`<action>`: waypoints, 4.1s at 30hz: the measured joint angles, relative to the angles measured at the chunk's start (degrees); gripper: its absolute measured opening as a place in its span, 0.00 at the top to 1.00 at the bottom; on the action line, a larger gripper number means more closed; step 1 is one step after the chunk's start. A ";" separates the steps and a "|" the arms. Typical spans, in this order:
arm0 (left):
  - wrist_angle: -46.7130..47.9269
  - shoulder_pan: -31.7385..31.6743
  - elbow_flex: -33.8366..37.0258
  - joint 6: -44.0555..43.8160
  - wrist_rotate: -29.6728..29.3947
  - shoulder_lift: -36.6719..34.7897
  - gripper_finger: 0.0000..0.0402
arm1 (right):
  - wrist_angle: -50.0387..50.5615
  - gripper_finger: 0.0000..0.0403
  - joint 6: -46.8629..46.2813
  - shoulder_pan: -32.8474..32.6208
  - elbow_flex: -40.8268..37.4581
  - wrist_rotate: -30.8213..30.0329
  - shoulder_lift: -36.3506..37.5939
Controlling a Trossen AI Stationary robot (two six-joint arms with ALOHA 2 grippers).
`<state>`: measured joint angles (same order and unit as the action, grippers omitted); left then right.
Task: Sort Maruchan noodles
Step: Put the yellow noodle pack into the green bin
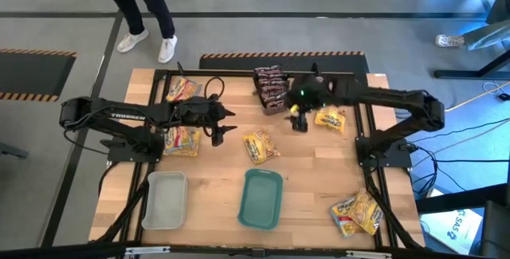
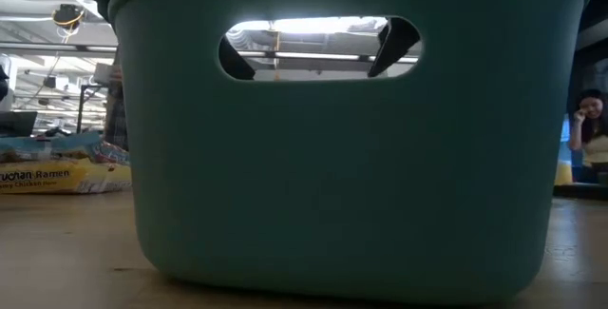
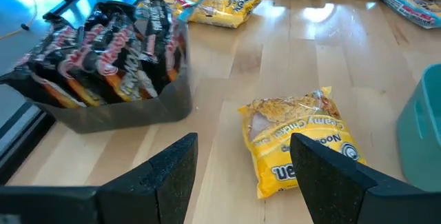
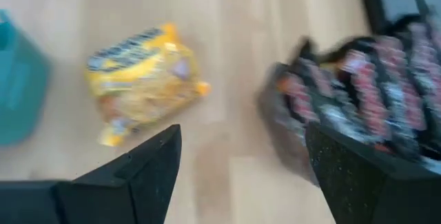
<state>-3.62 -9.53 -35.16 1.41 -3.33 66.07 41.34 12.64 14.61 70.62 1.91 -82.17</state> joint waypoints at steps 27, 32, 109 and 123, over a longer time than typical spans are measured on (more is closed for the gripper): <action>-6.43 8.49 0.00 -11.84 -3.23 14.98 0.44 | -29.62 0.28 -17.80 -14.38 -23.12 -0.87 1.34; -6.10 8.60 0.04 -14.27 -3.26 18.79 0.44 | -32.21 0.28 -19.63 -14.36 -25.33 -0.98 1.34; -2.92 -2.72 0.00 -44.43 8.77 20.04 0.37 | -50.84 0.28 -23.79 -14.18 -26.07 -5.62 -17.29; -12.82 0.43 0.00 -57.34 5.53 27.88 0.34 | -54.28 0.28 -19.64 -14.23 -25.93 -7.21 -17.29</action>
<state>-16.44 -9.11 -35.16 -55.93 2.19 93.94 -12.93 -7.01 0.38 44.69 -5.30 -99.46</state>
